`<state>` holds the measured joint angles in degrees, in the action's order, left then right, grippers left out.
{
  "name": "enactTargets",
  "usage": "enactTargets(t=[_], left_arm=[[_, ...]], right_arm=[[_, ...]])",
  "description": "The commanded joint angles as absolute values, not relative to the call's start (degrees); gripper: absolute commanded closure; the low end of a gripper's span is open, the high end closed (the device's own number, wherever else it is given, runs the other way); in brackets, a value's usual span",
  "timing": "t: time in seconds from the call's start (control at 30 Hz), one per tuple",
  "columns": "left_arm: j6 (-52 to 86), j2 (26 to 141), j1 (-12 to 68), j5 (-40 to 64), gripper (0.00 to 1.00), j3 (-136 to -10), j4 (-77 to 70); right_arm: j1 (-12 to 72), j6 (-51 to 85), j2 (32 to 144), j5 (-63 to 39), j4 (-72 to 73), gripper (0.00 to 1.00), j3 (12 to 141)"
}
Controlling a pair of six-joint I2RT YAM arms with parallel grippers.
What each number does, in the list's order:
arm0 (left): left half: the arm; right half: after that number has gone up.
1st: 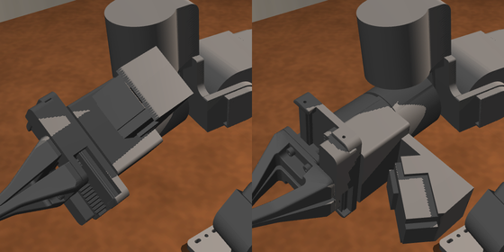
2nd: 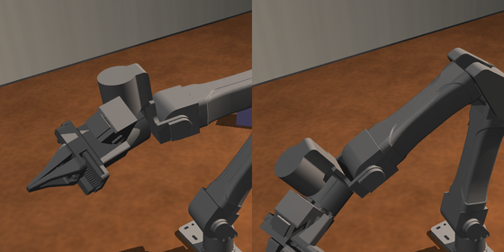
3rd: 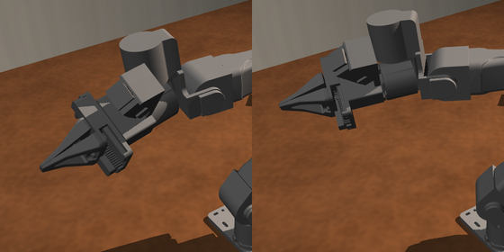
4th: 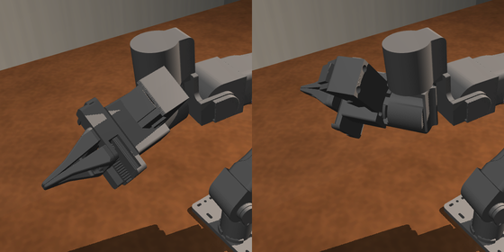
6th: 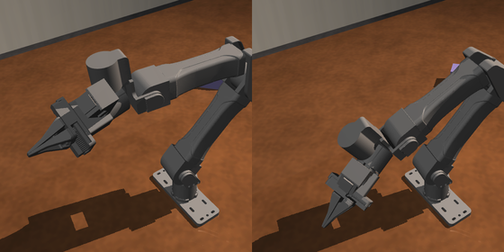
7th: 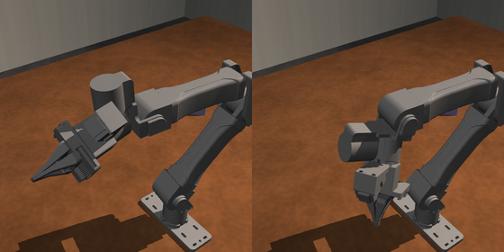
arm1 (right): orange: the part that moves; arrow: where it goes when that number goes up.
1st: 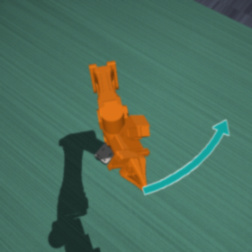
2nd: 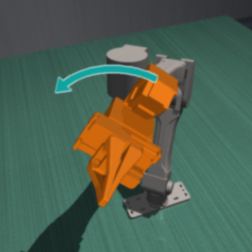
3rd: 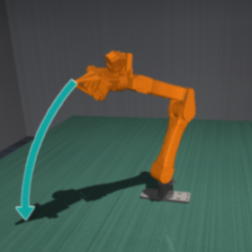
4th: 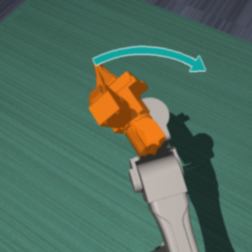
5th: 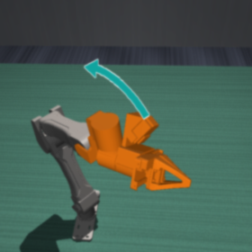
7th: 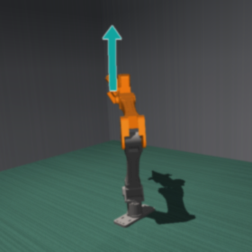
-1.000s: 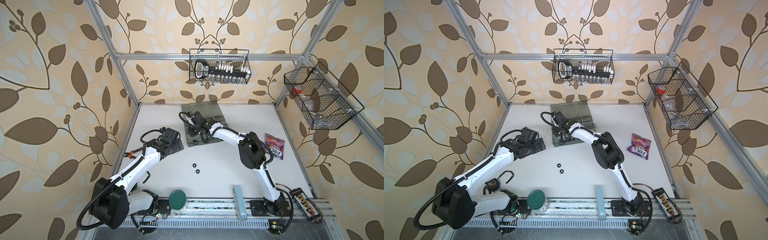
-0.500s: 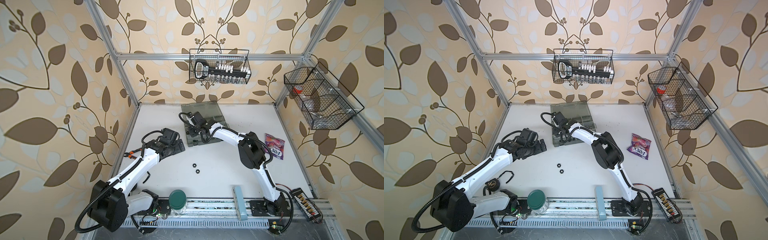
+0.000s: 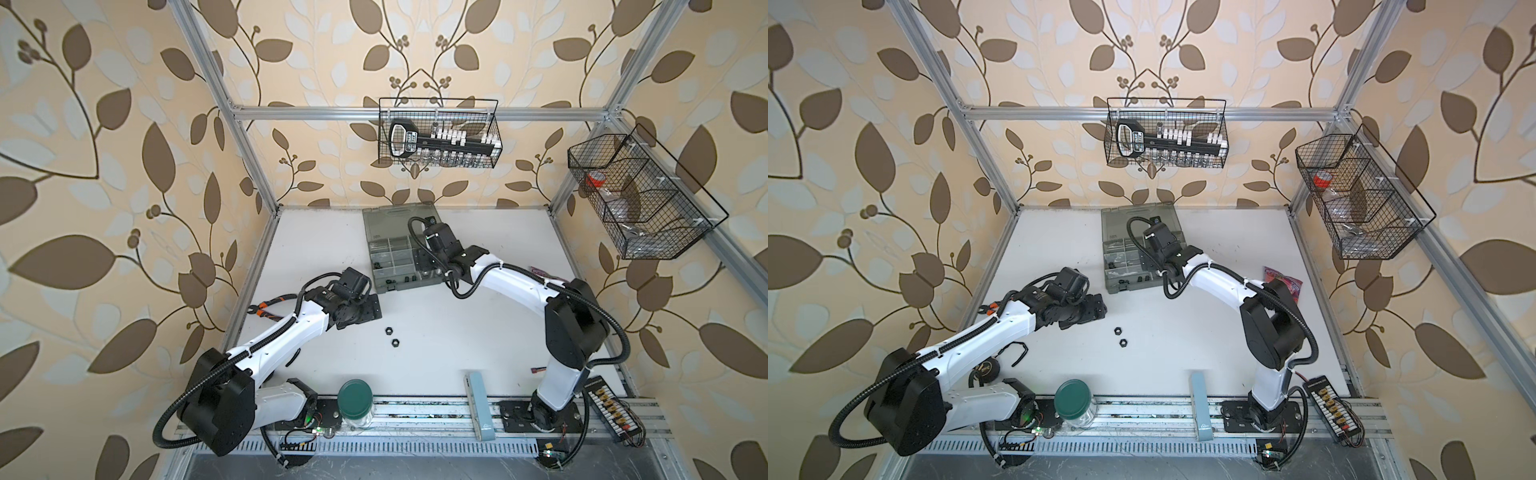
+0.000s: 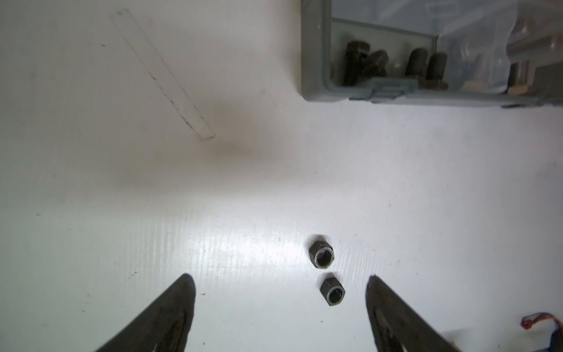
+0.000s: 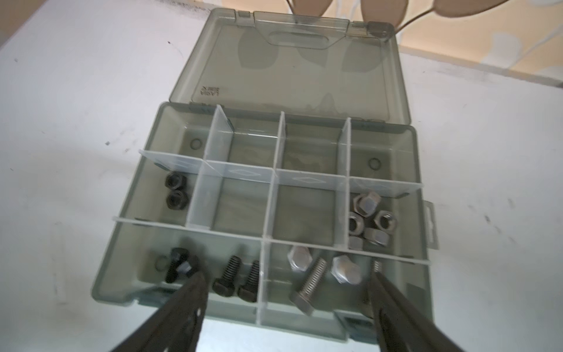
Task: Sort the screws and nuts into containers
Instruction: Pick up the nut at the center of the table.
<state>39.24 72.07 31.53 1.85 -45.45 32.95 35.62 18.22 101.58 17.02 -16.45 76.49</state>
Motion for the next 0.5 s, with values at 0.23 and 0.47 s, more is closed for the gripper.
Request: enactTargets(t=[0.23, 0.47], left_arm=[[40.0, 81.89, 40.51, -2.85, 0.25, -52.13, 36.39], [40.69, 88.8, 43.87, -2.56, 0.35, -53.69, 36.12]], right_arm=[[34.85, 21.99, 91.3, 25.1, -13.74, 0.0, 66.83], [34.67, 22.78, 87.57, 27.99, -13.48, 0.0, 64.65]])
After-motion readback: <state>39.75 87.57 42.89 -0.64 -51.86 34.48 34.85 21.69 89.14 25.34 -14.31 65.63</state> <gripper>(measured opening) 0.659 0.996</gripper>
